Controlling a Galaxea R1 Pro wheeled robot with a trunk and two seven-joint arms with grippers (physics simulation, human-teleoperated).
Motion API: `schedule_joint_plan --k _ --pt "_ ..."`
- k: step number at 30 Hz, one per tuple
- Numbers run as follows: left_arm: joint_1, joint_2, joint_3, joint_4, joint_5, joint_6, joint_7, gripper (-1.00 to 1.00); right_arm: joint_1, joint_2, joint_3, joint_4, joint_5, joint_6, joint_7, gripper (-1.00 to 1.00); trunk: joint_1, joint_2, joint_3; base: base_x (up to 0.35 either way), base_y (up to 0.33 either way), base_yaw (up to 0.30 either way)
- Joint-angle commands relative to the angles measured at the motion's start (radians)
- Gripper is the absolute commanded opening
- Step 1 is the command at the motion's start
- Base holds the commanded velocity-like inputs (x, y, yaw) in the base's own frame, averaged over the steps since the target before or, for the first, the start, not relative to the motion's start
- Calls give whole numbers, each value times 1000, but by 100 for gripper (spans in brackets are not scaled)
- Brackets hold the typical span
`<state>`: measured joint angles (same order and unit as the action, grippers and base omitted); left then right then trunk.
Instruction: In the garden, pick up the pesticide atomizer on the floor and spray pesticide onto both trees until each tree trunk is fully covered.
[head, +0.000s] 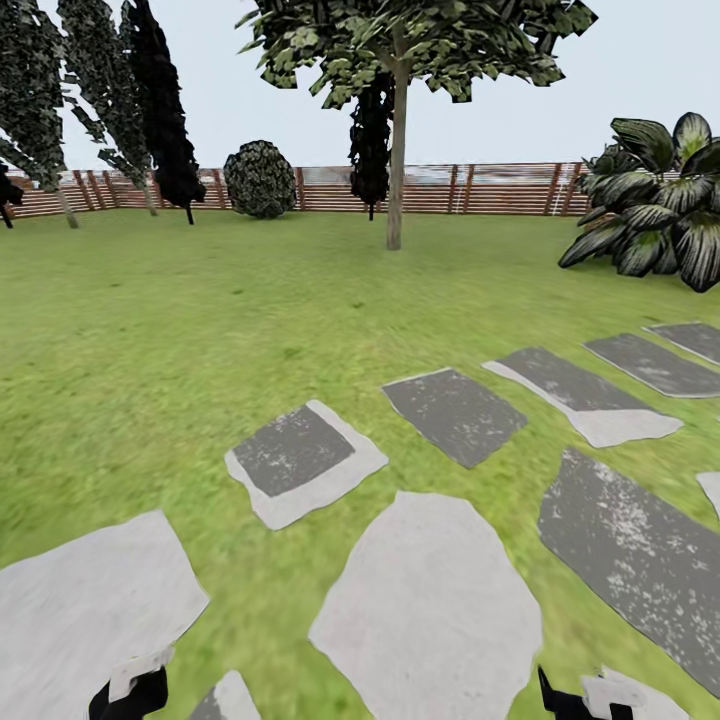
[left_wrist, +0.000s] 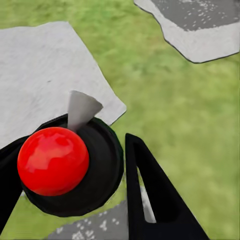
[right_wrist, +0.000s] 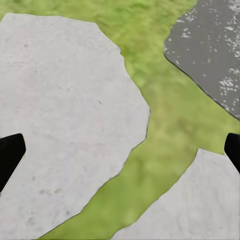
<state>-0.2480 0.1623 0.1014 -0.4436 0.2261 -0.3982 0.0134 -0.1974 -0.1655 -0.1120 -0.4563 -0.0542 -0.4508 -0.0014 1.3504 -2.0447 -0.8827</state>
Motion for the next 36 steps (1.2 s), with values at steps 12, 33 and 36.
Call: schedule_joint_plan --k 12,33,36 --pt "0 -1 -2 0 3 -2 2 -100 -1 0 1 1 -5 -3 0 100 0 0 -1 338 0 0" --pt "0 -1 -3 0 2 -2 2 -100 -1 0 2 1 -4 -3 0 100 0 0 14 338 0 0" --pt "0 -1 -2 0 2 -2 2 -100 -1 0 2 1 -4 -3 0 100 0 0 14 338 0 0"
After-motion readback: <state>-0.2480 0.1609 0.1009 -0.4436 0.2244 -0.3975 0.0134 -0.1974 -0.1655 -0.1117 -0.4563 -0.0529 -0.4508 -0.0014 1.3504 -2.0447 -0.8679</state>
